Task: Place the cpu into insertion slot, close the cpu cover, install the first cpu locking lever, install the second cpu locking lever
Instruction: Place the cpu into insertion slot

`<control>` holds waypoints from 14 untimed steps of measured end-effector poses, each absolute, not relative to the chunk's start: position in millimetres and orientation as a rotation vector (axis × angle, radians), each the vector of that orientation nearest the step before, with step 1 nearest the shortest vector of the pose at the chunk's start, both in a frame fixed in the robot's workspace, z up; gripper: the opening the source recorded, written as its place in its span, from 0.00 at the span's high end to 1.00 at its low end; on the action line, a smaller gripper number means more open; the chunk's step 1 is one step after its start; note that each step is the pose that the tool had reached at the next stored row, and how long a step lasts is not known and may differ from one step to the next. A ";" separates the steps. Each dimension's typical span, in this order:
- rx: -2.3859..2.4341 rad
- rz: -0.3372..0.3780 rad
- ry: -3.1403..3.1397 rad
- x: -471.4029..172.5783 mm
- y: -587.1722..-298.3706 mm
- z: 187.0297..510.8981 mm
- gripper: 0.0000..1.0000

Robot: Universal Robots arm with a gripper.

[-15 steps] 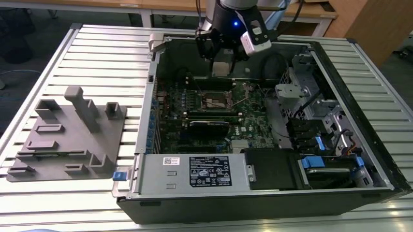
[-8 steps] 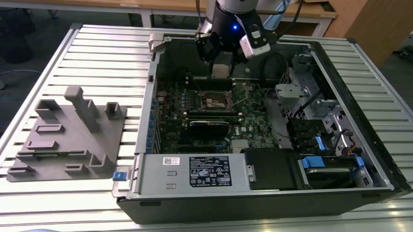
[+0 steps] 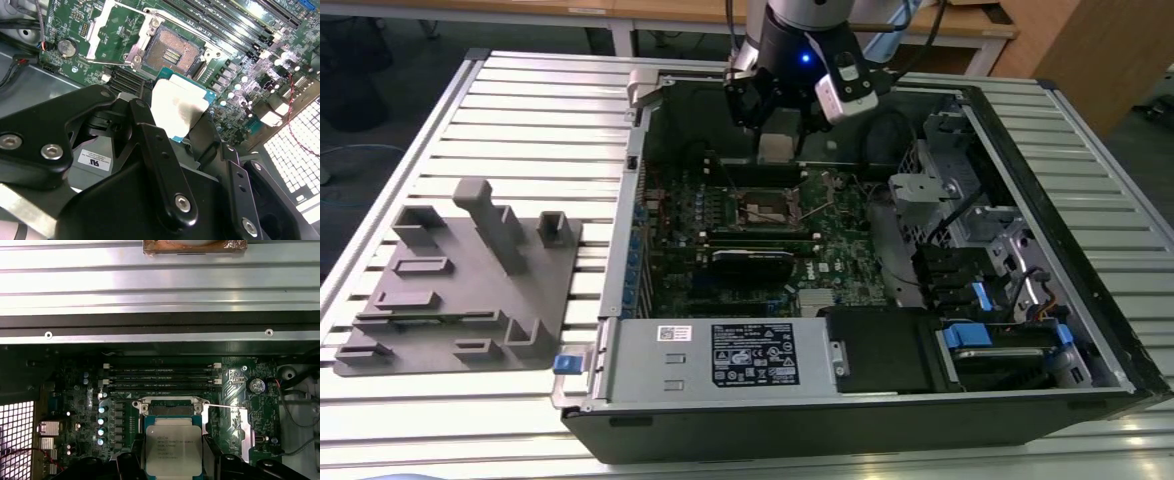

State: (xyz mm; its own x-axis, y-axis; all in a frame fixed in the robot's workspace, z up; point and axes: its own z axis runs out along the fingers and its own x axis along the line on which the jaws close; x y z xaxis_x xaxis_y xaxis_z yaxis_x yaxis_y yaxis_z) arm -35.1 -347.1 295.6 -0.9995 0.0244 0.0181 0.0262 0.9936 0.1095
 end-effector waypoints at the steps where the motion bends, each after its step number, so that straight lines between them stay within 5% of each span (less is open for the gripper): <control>1: -0.040 -0.172 -3.120 -35.1 -347.1 295.0 0.46; 14: -0.040 -0.171 -3.120 -35.1 -347.1 292.5 0.46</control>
State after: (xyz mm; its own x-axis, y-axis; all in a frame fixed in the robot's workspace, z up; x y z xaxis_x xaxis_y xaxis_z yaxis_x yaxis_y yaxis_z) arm -35.1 -347.1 292.5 -0.9995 0.0244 0.0182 0.0262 0.9937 0.1093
